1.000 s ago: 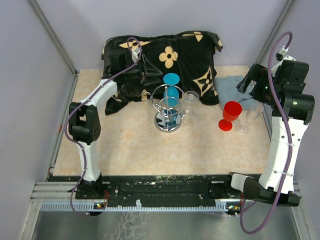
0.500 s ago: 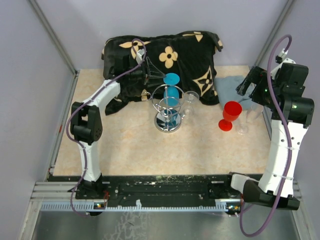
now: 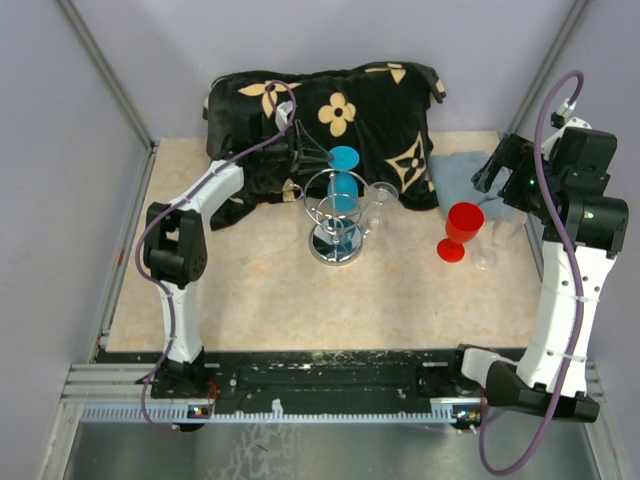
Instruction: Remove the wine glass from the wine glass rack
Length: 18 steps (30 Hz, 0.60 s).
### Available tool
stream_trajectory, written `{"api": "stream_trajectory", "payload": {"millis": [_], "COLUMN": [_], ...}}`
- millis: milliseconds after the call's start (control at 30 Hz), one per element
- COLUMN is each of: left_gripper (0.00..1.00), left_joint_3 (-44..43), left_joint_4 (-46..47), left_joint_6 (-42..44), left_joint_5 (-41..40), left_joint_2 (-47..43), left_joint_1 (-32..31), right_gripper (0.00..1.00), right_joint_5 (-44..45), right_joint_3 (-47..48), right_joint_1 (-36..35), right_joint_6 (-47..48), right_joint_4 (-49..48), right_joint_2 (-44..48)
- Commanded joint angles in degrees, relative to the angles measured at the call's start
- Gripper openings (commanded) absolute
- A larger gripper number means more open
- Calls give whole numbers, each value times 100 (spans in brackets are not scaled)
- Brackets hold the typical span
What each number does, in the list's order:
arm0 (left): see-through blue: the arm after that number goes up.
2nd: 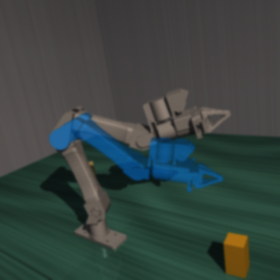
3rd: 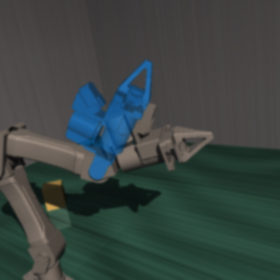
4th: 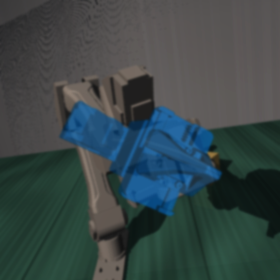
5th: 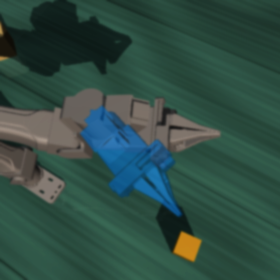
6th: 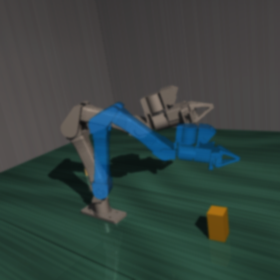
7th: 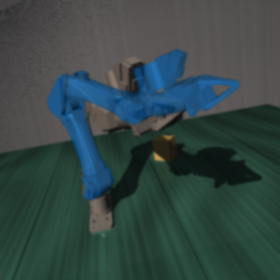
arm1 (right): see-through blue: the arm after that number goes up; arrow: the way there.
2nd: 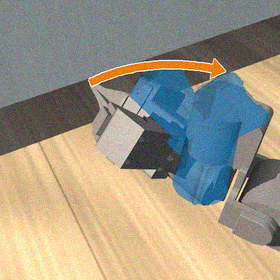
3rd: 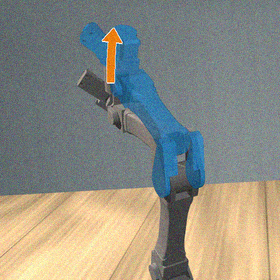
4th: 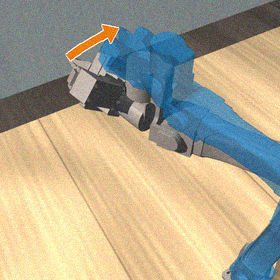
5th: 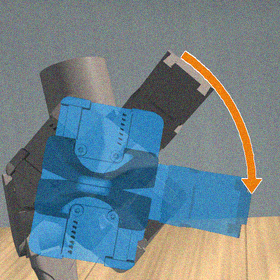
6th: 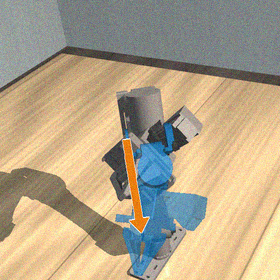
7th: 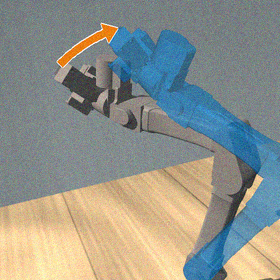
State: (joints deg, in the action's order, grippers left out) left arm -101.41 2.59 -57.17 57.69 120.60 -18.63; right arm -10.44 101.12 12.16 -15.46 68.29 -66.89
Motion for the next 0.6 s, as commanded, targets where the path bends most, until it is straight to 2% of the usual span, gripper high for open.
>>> {"api": "stream_trajectory", "payload": {"millis": [0, 100, 433, 567], "left_gripper": [42, 36, 0, 0], "left_joint_3": [-158, -151, -161, -156], "left_joint_4": [85, 77, 83, 88], "left_joint_6": [87, 80, 28, -28], "left_joint_5": [45, 41, 73, 94], "left_joint_2": [53, 64, -27, -82], "left_joint_1": [-26, -26, -18, -9], "right_gripper": [96, 96, 96, 97], "right_joint_5": [-48, -56, -105, -116], "right_joint_3": [45, 46, -83, -125], "right_joint_1": [10, 14, 15, 15], "right_joint_6": [42, 52, 61, 77], "right_joint_4": [-278, -271, -291, -283], "right_joint_2": [121, 124, 172, 200]}}
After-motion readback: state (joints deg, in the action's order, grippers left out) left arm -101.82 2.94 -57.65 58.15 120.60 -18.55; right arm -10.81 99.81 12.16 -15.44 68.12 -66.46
